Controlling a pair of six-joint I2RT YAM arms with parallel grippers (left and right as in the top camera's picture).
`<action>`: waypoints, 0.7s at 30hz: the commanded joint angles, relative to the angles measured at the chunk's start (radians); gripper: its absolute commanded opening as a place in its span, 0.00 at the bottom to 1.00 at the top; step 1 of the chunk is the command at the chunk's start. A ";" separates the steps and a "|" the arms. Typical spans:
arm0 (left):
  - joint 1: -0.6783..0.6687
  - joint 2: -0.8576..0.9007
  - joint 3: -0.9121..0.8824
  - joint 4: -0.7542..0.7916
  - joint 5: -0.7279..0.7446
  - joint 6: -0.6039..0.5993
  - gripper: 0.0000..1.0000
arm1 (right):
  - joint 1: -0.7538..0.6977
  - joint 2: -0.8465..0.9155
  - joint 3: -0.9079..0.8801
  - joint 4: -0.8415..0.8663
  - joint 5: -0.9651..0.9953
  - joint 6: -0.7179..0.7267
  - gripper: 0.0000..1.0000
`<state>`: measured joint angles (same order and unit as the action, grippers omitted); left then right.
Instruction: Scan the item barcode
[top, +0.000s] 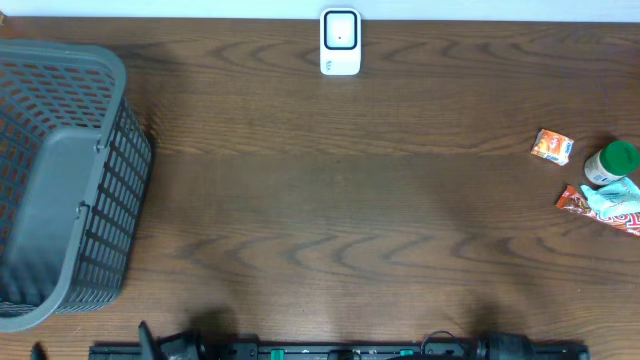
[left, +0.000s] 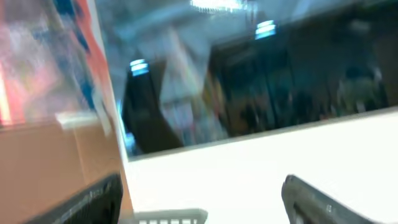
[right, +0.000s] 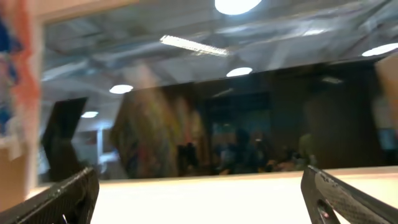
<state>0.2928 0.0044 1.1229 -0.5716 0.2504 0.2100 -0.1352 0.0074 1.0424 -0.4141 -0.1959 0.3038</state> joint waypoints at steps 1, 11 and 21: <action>0.004 -0.001 -0.002 -0.140 0.011 -0.005 0.82 | 0.009 0.011 -0.028 -0.022 0.113 -0.005 0.99; 0.004 -0.001 0.002 -0.803 0.023 -0.002 0.97 | 0.009 0.011 -0.030 -0.366 0.127 -0.005 0.99; 0.004 -0.001 0.005 -0.812 0.023 -0.002 0.97 | 0.024 0.009 -0.362 -0.039 0.142 0.055 0.99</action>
<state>0.2928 0.0044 1.1210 -1.3846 0.2615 0.2081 -0.1345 0.0120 0.8047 -0.5179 -0.0689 0.3119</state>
